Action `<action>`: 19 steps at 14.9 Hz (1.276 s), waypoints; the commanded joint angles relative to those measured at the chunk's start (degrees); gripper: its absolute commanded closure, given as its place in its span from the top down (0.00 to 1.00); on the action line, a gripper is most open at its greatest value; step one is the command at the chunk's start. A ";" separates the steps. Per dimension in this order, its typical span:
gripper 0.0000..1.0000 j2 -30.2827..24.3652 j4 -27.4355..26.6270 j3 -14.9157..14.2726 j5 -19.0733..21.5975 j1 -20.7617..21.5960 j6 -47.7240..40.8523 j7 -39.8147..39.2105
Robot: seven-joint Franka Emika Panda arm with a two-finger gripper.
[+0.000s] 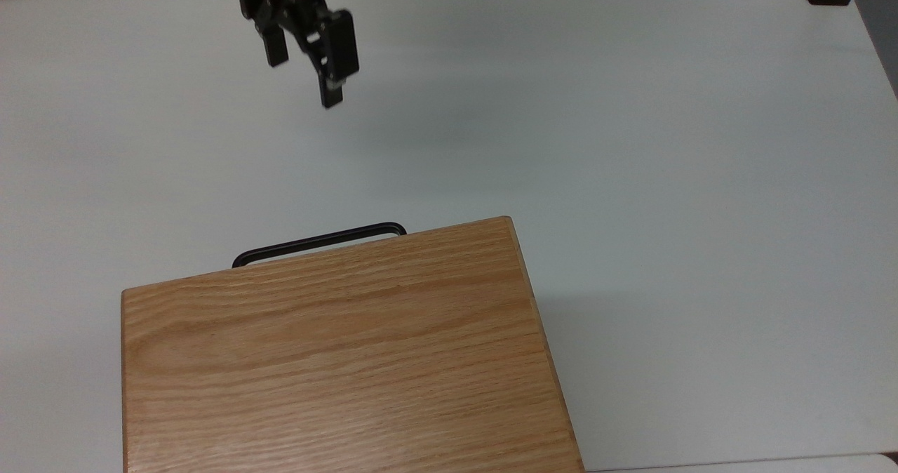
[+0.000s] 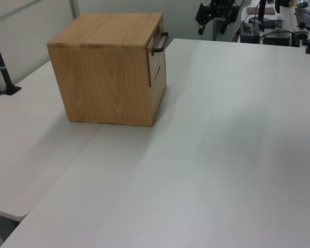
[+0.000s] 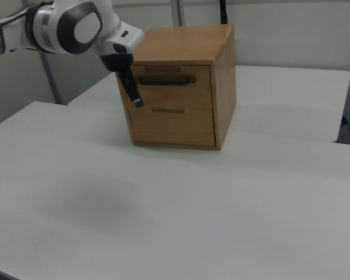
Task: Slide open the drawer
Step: 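Lower the gripper down onto the black drawer handle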
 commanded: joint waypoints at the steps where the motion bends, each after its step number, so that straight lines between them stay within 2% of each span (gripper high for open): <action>1: 0.62 5.66 5.14 -0.39 4.45 0.06 6.85 11.92; 2: 0.60 6.89 5.58 -0.47 8.73 -0.37 10.35 13.33; 3: 0.60 7.69 5.93 -0.56 11.12 -0.81 12.65 13.43; 6: 0.58 10.32 6.38 -0.47 15.88 -0.99 19.15 13.61; 11: 0.51 16.91 10.50 -0.47 16.59 -0.99 23.56 13.78; 13: 0.50 17.80 10.42 -0.47 17.12 -1.17 27.51 13.61; 16: 0.49 19.03 10.51 -0.47 17.03 -1.17 27.88 13.43; 19: 0.37 19.03 10.24 -0.47 17.03 -1.26 27.79 13.08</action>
